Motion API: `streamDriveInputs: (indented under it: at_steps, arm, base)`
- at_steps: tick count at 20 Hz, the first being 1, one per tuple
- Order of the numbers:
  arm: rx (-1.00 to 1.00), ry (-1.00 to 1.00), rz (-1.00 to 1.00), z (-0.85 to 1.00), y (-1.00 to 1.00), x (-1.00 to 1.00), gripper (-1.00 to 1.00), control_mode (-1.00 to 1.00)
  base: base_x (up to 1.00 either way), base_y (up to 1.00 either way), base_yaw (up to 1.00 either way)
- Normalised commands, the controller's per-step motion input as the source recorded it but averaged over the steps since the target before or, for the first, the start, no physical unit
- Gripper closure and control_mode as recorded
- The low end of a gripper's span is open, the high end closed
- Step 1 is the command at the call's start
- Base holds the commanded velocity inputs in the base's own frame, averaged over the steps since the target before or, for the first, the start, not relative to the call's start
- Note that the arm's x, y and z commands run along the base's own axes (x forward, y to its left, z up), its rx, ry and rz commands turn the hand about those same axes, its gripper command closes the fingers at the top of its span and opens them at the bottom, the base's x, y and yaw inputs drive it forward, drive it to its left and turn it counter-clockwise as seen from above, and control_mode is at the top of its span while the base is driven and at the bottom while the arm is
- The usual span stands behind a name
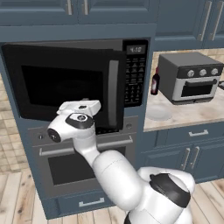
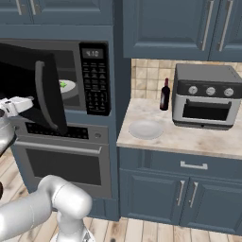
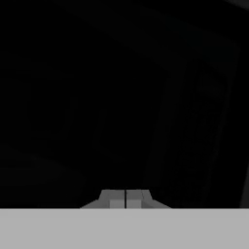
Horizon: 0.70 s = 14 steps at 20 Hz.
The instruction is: Pick the eggplant from the counter and place it in the microwave. Then turn on the microwave.
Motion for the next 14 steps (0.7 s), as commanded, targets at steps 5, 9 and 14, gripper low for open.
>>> streamDriveInputs:
  at_steps: [5,9,14]
  arm:
    - [0.0,0.0,0.07,0.02,-0.05,0.22,1.0,-1.0]
    - [0.0,0.0,0.07,0.12,-0.04,0.2,1.0,-1.0]
    - [0.01,0.0,0.07,0.14,-0.04,0.18,1.0,-1.0]
  base:
    - [0.0,0.0,0.0]
    - [0.0,0.0,0.0]
    - [0.0,0.0,0.0]
